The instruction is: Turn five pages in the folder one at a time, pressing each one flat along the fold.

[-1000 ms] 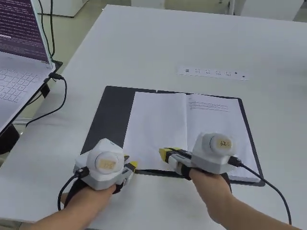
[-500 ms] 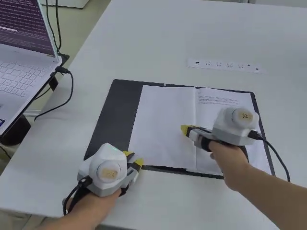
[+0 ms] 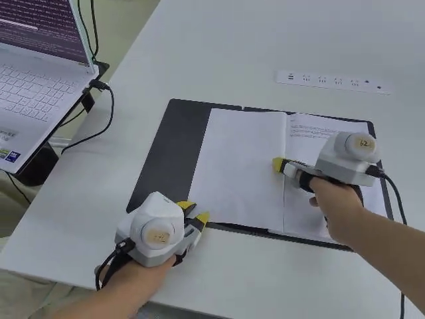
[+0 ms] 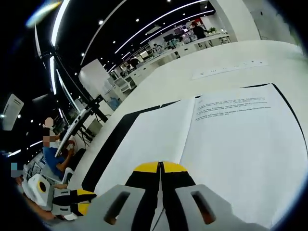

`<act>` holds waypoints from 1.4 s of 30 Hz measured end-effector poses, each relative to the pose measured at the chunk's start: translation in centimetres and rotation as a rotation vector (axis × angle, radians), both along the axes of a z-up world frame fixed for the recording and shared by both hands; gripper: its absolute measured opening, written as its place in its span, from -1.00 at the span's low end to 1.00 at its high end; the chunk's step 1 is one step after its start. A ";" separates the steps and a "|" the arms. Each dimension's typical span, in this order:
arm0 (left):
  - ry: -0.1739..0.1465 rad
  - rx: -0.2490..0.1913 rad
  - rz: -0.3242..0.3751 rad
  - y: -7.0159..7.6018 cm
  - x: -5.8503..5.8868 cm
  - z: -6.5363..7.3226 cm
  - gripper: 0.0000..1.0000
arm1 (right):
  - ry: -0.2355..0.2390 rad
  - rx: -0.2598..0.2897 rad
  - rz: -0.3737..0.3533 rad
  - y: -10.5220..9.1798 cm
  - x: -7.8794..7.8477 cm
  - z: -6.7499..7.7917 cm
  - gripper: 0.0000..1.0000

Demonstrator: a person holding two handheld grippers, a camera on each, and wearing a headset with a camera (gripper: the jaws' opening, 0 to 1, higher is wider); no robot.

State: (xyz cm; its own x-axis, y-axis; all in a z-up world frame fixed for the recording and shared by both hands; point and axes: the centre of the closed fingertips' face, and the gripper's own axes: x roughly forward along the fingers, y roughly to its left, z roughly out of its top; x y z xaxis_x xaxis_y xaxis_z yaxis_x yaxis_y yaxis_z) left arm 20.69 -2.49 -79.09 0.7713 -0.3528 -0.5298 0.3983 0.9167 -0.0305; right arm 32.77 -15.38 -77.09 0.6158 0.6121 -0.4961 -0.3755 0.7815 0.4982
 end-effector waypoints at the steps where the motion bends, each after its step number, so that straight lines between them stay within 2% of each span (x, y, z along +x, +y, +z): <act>1: 0.000 0.002 -0.001 0.0 0.0 0.0 -0.70 | -0.009 -0.007 0.001 0.0 0.1 0.1 -1.00; 5: -0.002 -0.001 0.002 0.0 0.0 -0.1 -0.70 | -0.026 0.000 0.000 0.2 0.8 0.4 -1.00; 7: -0.004 -0.003 0.003 0.0 0.1 -0.1 -0.70 | -0.050 -0.020 -0.005 0.2 1.3 0.7 -1.00; 10: -0.001 -0.003 0.005 0.1 0.1 -0.2 -0.70 | -0.051 -0.029 -0.009 0.1 1.8 0.6 -1.00; 12: -0.004 -0.003 0.004 0.1 0.1 -0.2 -0.70 | -0.033 -0.011 -0.025 0.1 2.1 0.6 -1.00; 21: -0.012 -0.001 0.000 0.0 -0.1 -0.1 -0.70 | -0.055 -0.013 -0.013 0.7 3.5 1.3 -1.00; 29: -0.013 -0.002 0.001 0.0 -0.1 0.1 -0.70 | -0.057 -0.041 -0.030 0.3 6.0 1.1 -1.00; 42: -0.020 -0.005 -0.003 0.0 -0.1 0.0 -0.70 | -0.097 -0.094 -0.065 -0.9 11.1 0.5 -1.00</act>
